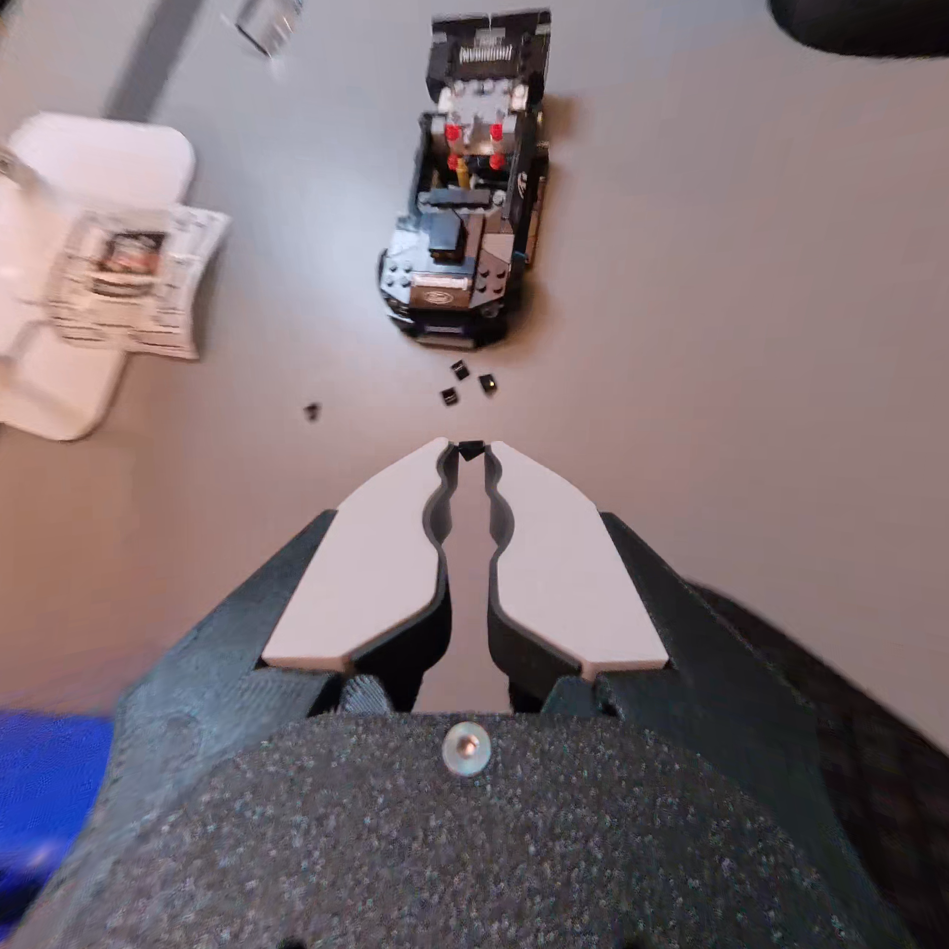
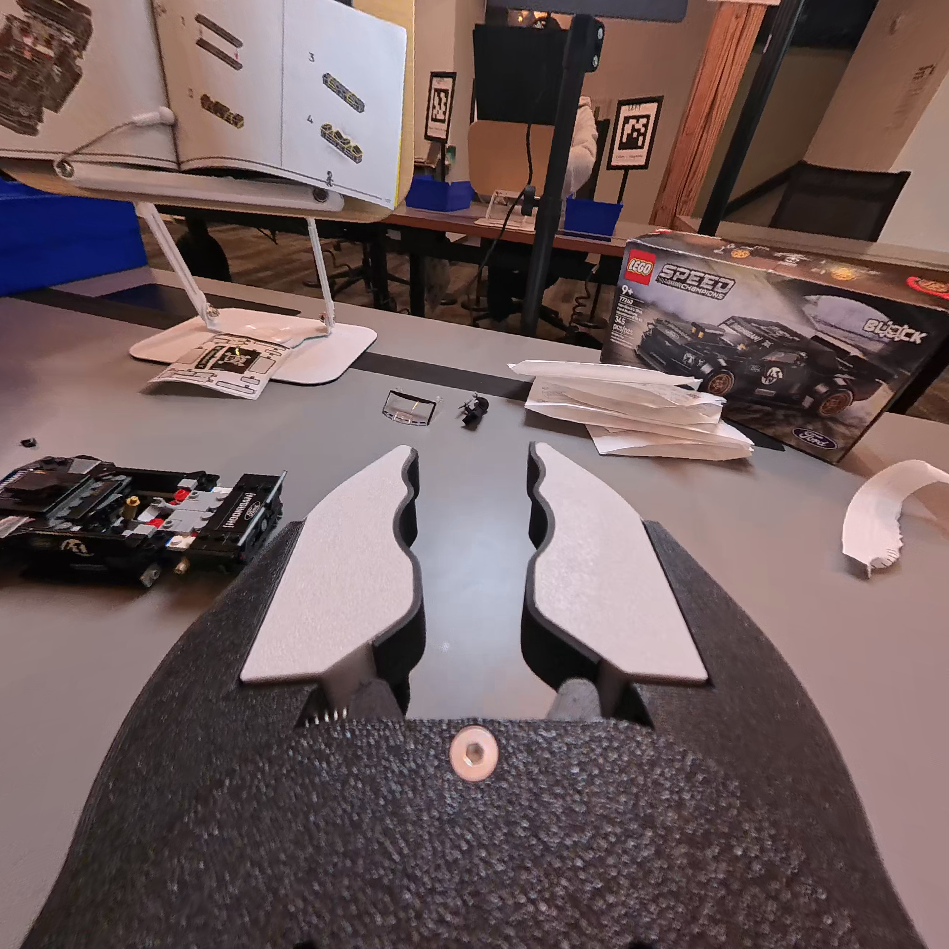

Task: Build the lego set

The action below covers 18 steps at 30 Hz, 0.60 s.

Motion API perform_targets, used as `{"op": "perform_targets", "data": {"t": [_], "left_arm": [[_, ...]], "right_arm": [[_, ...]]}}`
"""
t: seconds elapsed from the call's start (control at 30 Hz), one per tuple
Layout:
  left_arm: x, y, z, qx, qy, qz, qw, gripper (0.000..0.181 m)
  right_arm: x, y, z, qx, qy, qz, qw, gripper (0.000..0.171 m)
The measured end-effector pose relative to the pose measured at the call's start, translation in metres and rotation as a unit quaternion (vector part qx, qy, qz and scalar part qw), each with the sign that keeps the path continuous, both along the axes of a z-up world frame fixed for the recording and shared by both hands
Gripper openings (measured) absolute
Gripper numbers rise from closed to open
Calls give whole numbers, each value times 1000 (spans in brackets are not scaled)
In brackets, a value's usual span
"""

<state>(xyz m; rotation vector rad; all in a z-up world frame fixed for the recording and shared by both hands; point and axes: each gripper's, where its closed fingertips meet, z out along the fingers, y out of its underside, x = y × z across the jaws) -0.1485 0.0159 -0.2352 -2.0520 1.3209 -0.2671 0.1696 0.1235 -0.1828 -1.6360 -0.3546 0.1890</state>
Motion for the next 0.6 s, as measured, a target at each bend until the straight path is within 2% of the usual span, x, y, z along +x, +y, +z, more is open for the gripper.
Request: {"op": "perform_targets", "data": {"t": [0.07,0.17,0.4,0.5,0.6], "left_arm": [[16,10,-31,-18,7,17,1000,10],[27,25,-48,-15,11,24,1000,10],[30,29,-49,-23,18,15,999,26],[24,23,-20,0,-13,19,1000,27],[-12,26,59,82,-82,80,990,22]], "right_arm": [[0,-3,1,3,3,3,1000,41],[0,-6,1,3,8,8,1000,40],[1,-6,3,1,27,19,999,40],[3,-6,4,0,32,17,999,40],[2,-6,2,-2,31,17,999,40]]}}
